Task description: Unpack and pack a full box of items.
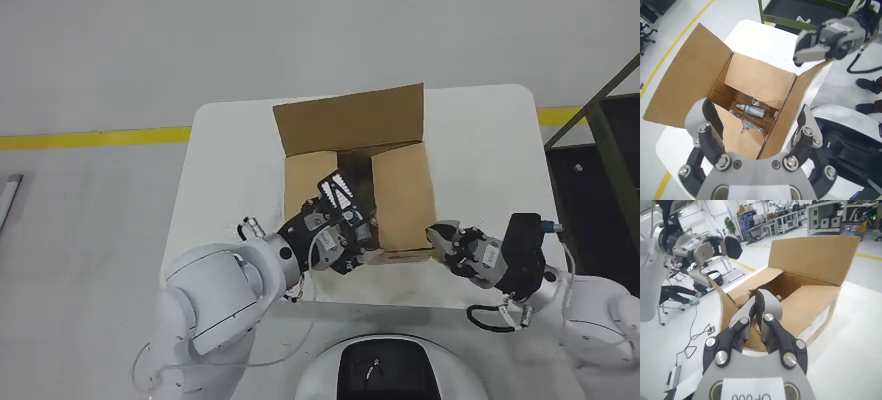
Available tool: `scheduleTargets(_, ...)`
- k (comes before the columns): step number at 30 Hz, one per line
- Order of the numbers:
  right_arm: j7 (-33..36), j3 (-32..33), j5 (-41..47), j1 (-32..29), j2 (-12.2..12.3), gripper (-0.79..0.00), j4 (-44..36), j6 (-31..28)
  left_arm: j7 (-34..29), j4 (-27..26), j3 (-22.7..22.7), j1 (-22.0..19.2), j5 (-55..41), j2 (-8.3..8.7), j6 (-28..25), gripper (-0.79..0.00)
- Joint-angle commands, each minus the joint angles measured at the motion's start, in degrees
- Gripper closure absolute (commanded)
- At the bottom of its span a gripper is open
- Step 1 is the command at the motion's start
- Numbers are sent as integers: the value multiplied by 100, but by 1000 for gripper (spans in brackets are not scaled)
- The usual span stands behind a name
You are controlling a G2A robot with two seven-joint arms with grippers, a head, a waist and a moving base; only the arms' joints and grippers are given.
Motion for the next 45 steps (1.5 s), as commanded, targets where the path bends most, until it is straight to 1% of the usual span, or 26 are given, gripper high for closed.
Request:
scheduleTargets(1, -1, -68, -1, -47, 9, 0, 25, -202, 101, -3, -67, -19, 35, 19, 83, -785)
scheduleTargets(8, 22, -161, -317, -215, 38, 0, 135, -421, 400, 97, -96, -52, 123, 73, 185, -785)
scheduleTargets(11, 24, -182, -779, -238, 50, 0, 119, -419, 491, 163, -46, -99, 210, 93, 184, -785)
scheduleTargets(13, 62, -210, -1294, -241, 62, 0, 36, -421, 536, 178, 27, -159, 297, 107, 93, -785)
scheduleTargets(15, -14, -272, -1681, -268, 66, 0, -1, -390, 598, 212, 88, -219, 344, 117, 73, -785)
scheduleTargets(18, -268, -327, -1988, -303, 61, 0, -11, -228, 650, 250, 168, -274, 375, 127, 102, -785)
scheduleTargets(20, -688, -275, -1945, -326, 43, 0, -39, 41, 650, 250, 168, -274, 375, 127, 102, -785)
scheduleTargets(22, -1139, -91, -1897, -375, 24, 0, -76, 472, 650, 250, 168, -274, 375, 127, 102, -785)
scheduleTargets(24, -1447, 118, -1930, -492, 7, 0, -68, 978, 650, 250, 168, -274, 375, 127, 102, -785)
scheduleTargets(27, -1536, 334, -1957, -645, -16, 0, 84, 1691, 650, 250, 168, -274, 375, 127, 102, -785)
scheduleTargets(29, -1373, 324, -1920, -715, -35, 0, 221, 2057, 650, 250, 168, -274, 375, 127, 102, -785)
scheduleTargets(32, -1263, 134, -1882, -730, -63, 0, 450, 2285, 650, 250, 168, -274, 375, 127, 102, -785)
scheduleTargets(39, -1307, -499, -1843, -557, -123, 0, 694, 2168, 650, 250, 168, -274, 375, 127, 102, -785)
scheduleTargets(42, -1309, -644, -1889, -523, -132, 0, 703, 2060, 833, 358, 237, -136, 540, 143, 134, -785)
scheduleTargets(45, -1345, -699, -1962, -540, -131, 0, 680, 1942, 890, 549, 349, -91, 772, 162, 122, -785)
